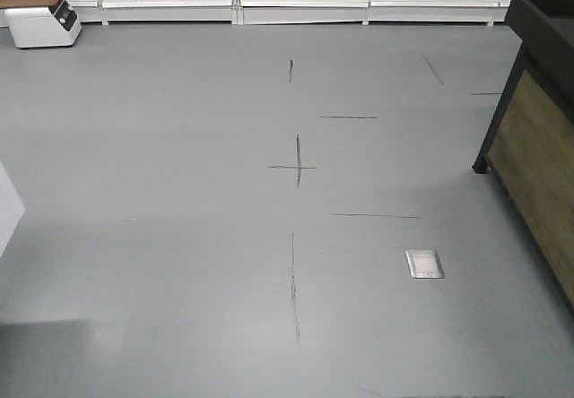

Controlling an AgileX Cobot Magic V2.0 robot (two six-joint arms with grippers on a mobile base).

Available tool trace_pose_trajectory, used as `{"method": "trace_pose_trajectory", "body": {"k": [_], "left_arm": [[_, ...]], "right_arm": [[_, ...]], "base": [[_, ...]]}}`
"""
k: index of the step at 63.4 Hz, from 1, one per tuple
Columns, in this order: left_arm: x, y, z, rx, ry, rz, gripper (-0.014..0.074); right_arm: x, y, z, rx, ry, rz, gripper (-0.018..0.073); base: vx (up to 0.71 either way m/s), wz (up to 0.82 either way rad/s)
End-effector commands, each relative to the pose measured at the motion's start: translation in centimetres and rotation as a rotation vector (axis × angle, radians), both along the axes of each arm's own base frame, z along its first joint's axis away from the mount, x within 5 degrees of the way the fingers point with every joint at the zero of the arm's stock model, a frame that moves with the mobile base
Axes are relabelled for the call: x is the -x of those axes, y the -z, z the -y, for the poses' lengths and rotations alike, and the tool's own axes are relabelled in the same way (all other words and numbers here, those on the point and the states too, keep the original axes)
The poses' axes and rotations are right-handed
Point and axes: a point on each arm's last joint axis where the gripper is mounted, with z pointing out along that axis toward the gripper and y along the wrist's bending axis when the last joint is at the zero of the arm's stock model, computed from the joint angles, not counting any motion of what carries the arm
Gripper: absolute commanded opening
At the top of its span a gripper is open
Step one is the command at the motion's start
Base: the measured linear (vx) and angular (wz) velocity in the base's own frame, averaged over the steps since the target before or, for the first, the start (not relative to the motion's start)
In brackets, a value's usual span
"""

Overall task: Pick three apples into basket with both arms
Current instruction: 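Drive the base forward across the grey floor toward the fruit tables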

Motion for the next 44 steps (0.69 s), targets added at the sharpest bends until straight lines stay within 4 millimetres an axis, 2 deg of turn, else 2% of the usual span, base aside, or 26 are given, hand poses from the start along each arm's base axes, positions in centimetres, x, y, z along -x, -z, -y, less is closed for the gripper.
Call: {"method": "trace_pose_trajectory", "body": {"k": [1, 44], "left_arm": [[-0.05, -0.01, 0.01, 0.007, 0.002, 0.052, -0.0007], [-0.05, -0.01, 0.01, 0.007, 0.002, 0.052, -0.0007]], "right_arm": [[-0.01, -0.18, -0.02, 0.011, 0.001, 0.058, -0.0009], [-0.01, -0.17, -0.02, 0.011, 0.001, 0.057, -0.0009]], "base": [[0.12, -0.01], [0.14, -0.02]]}}
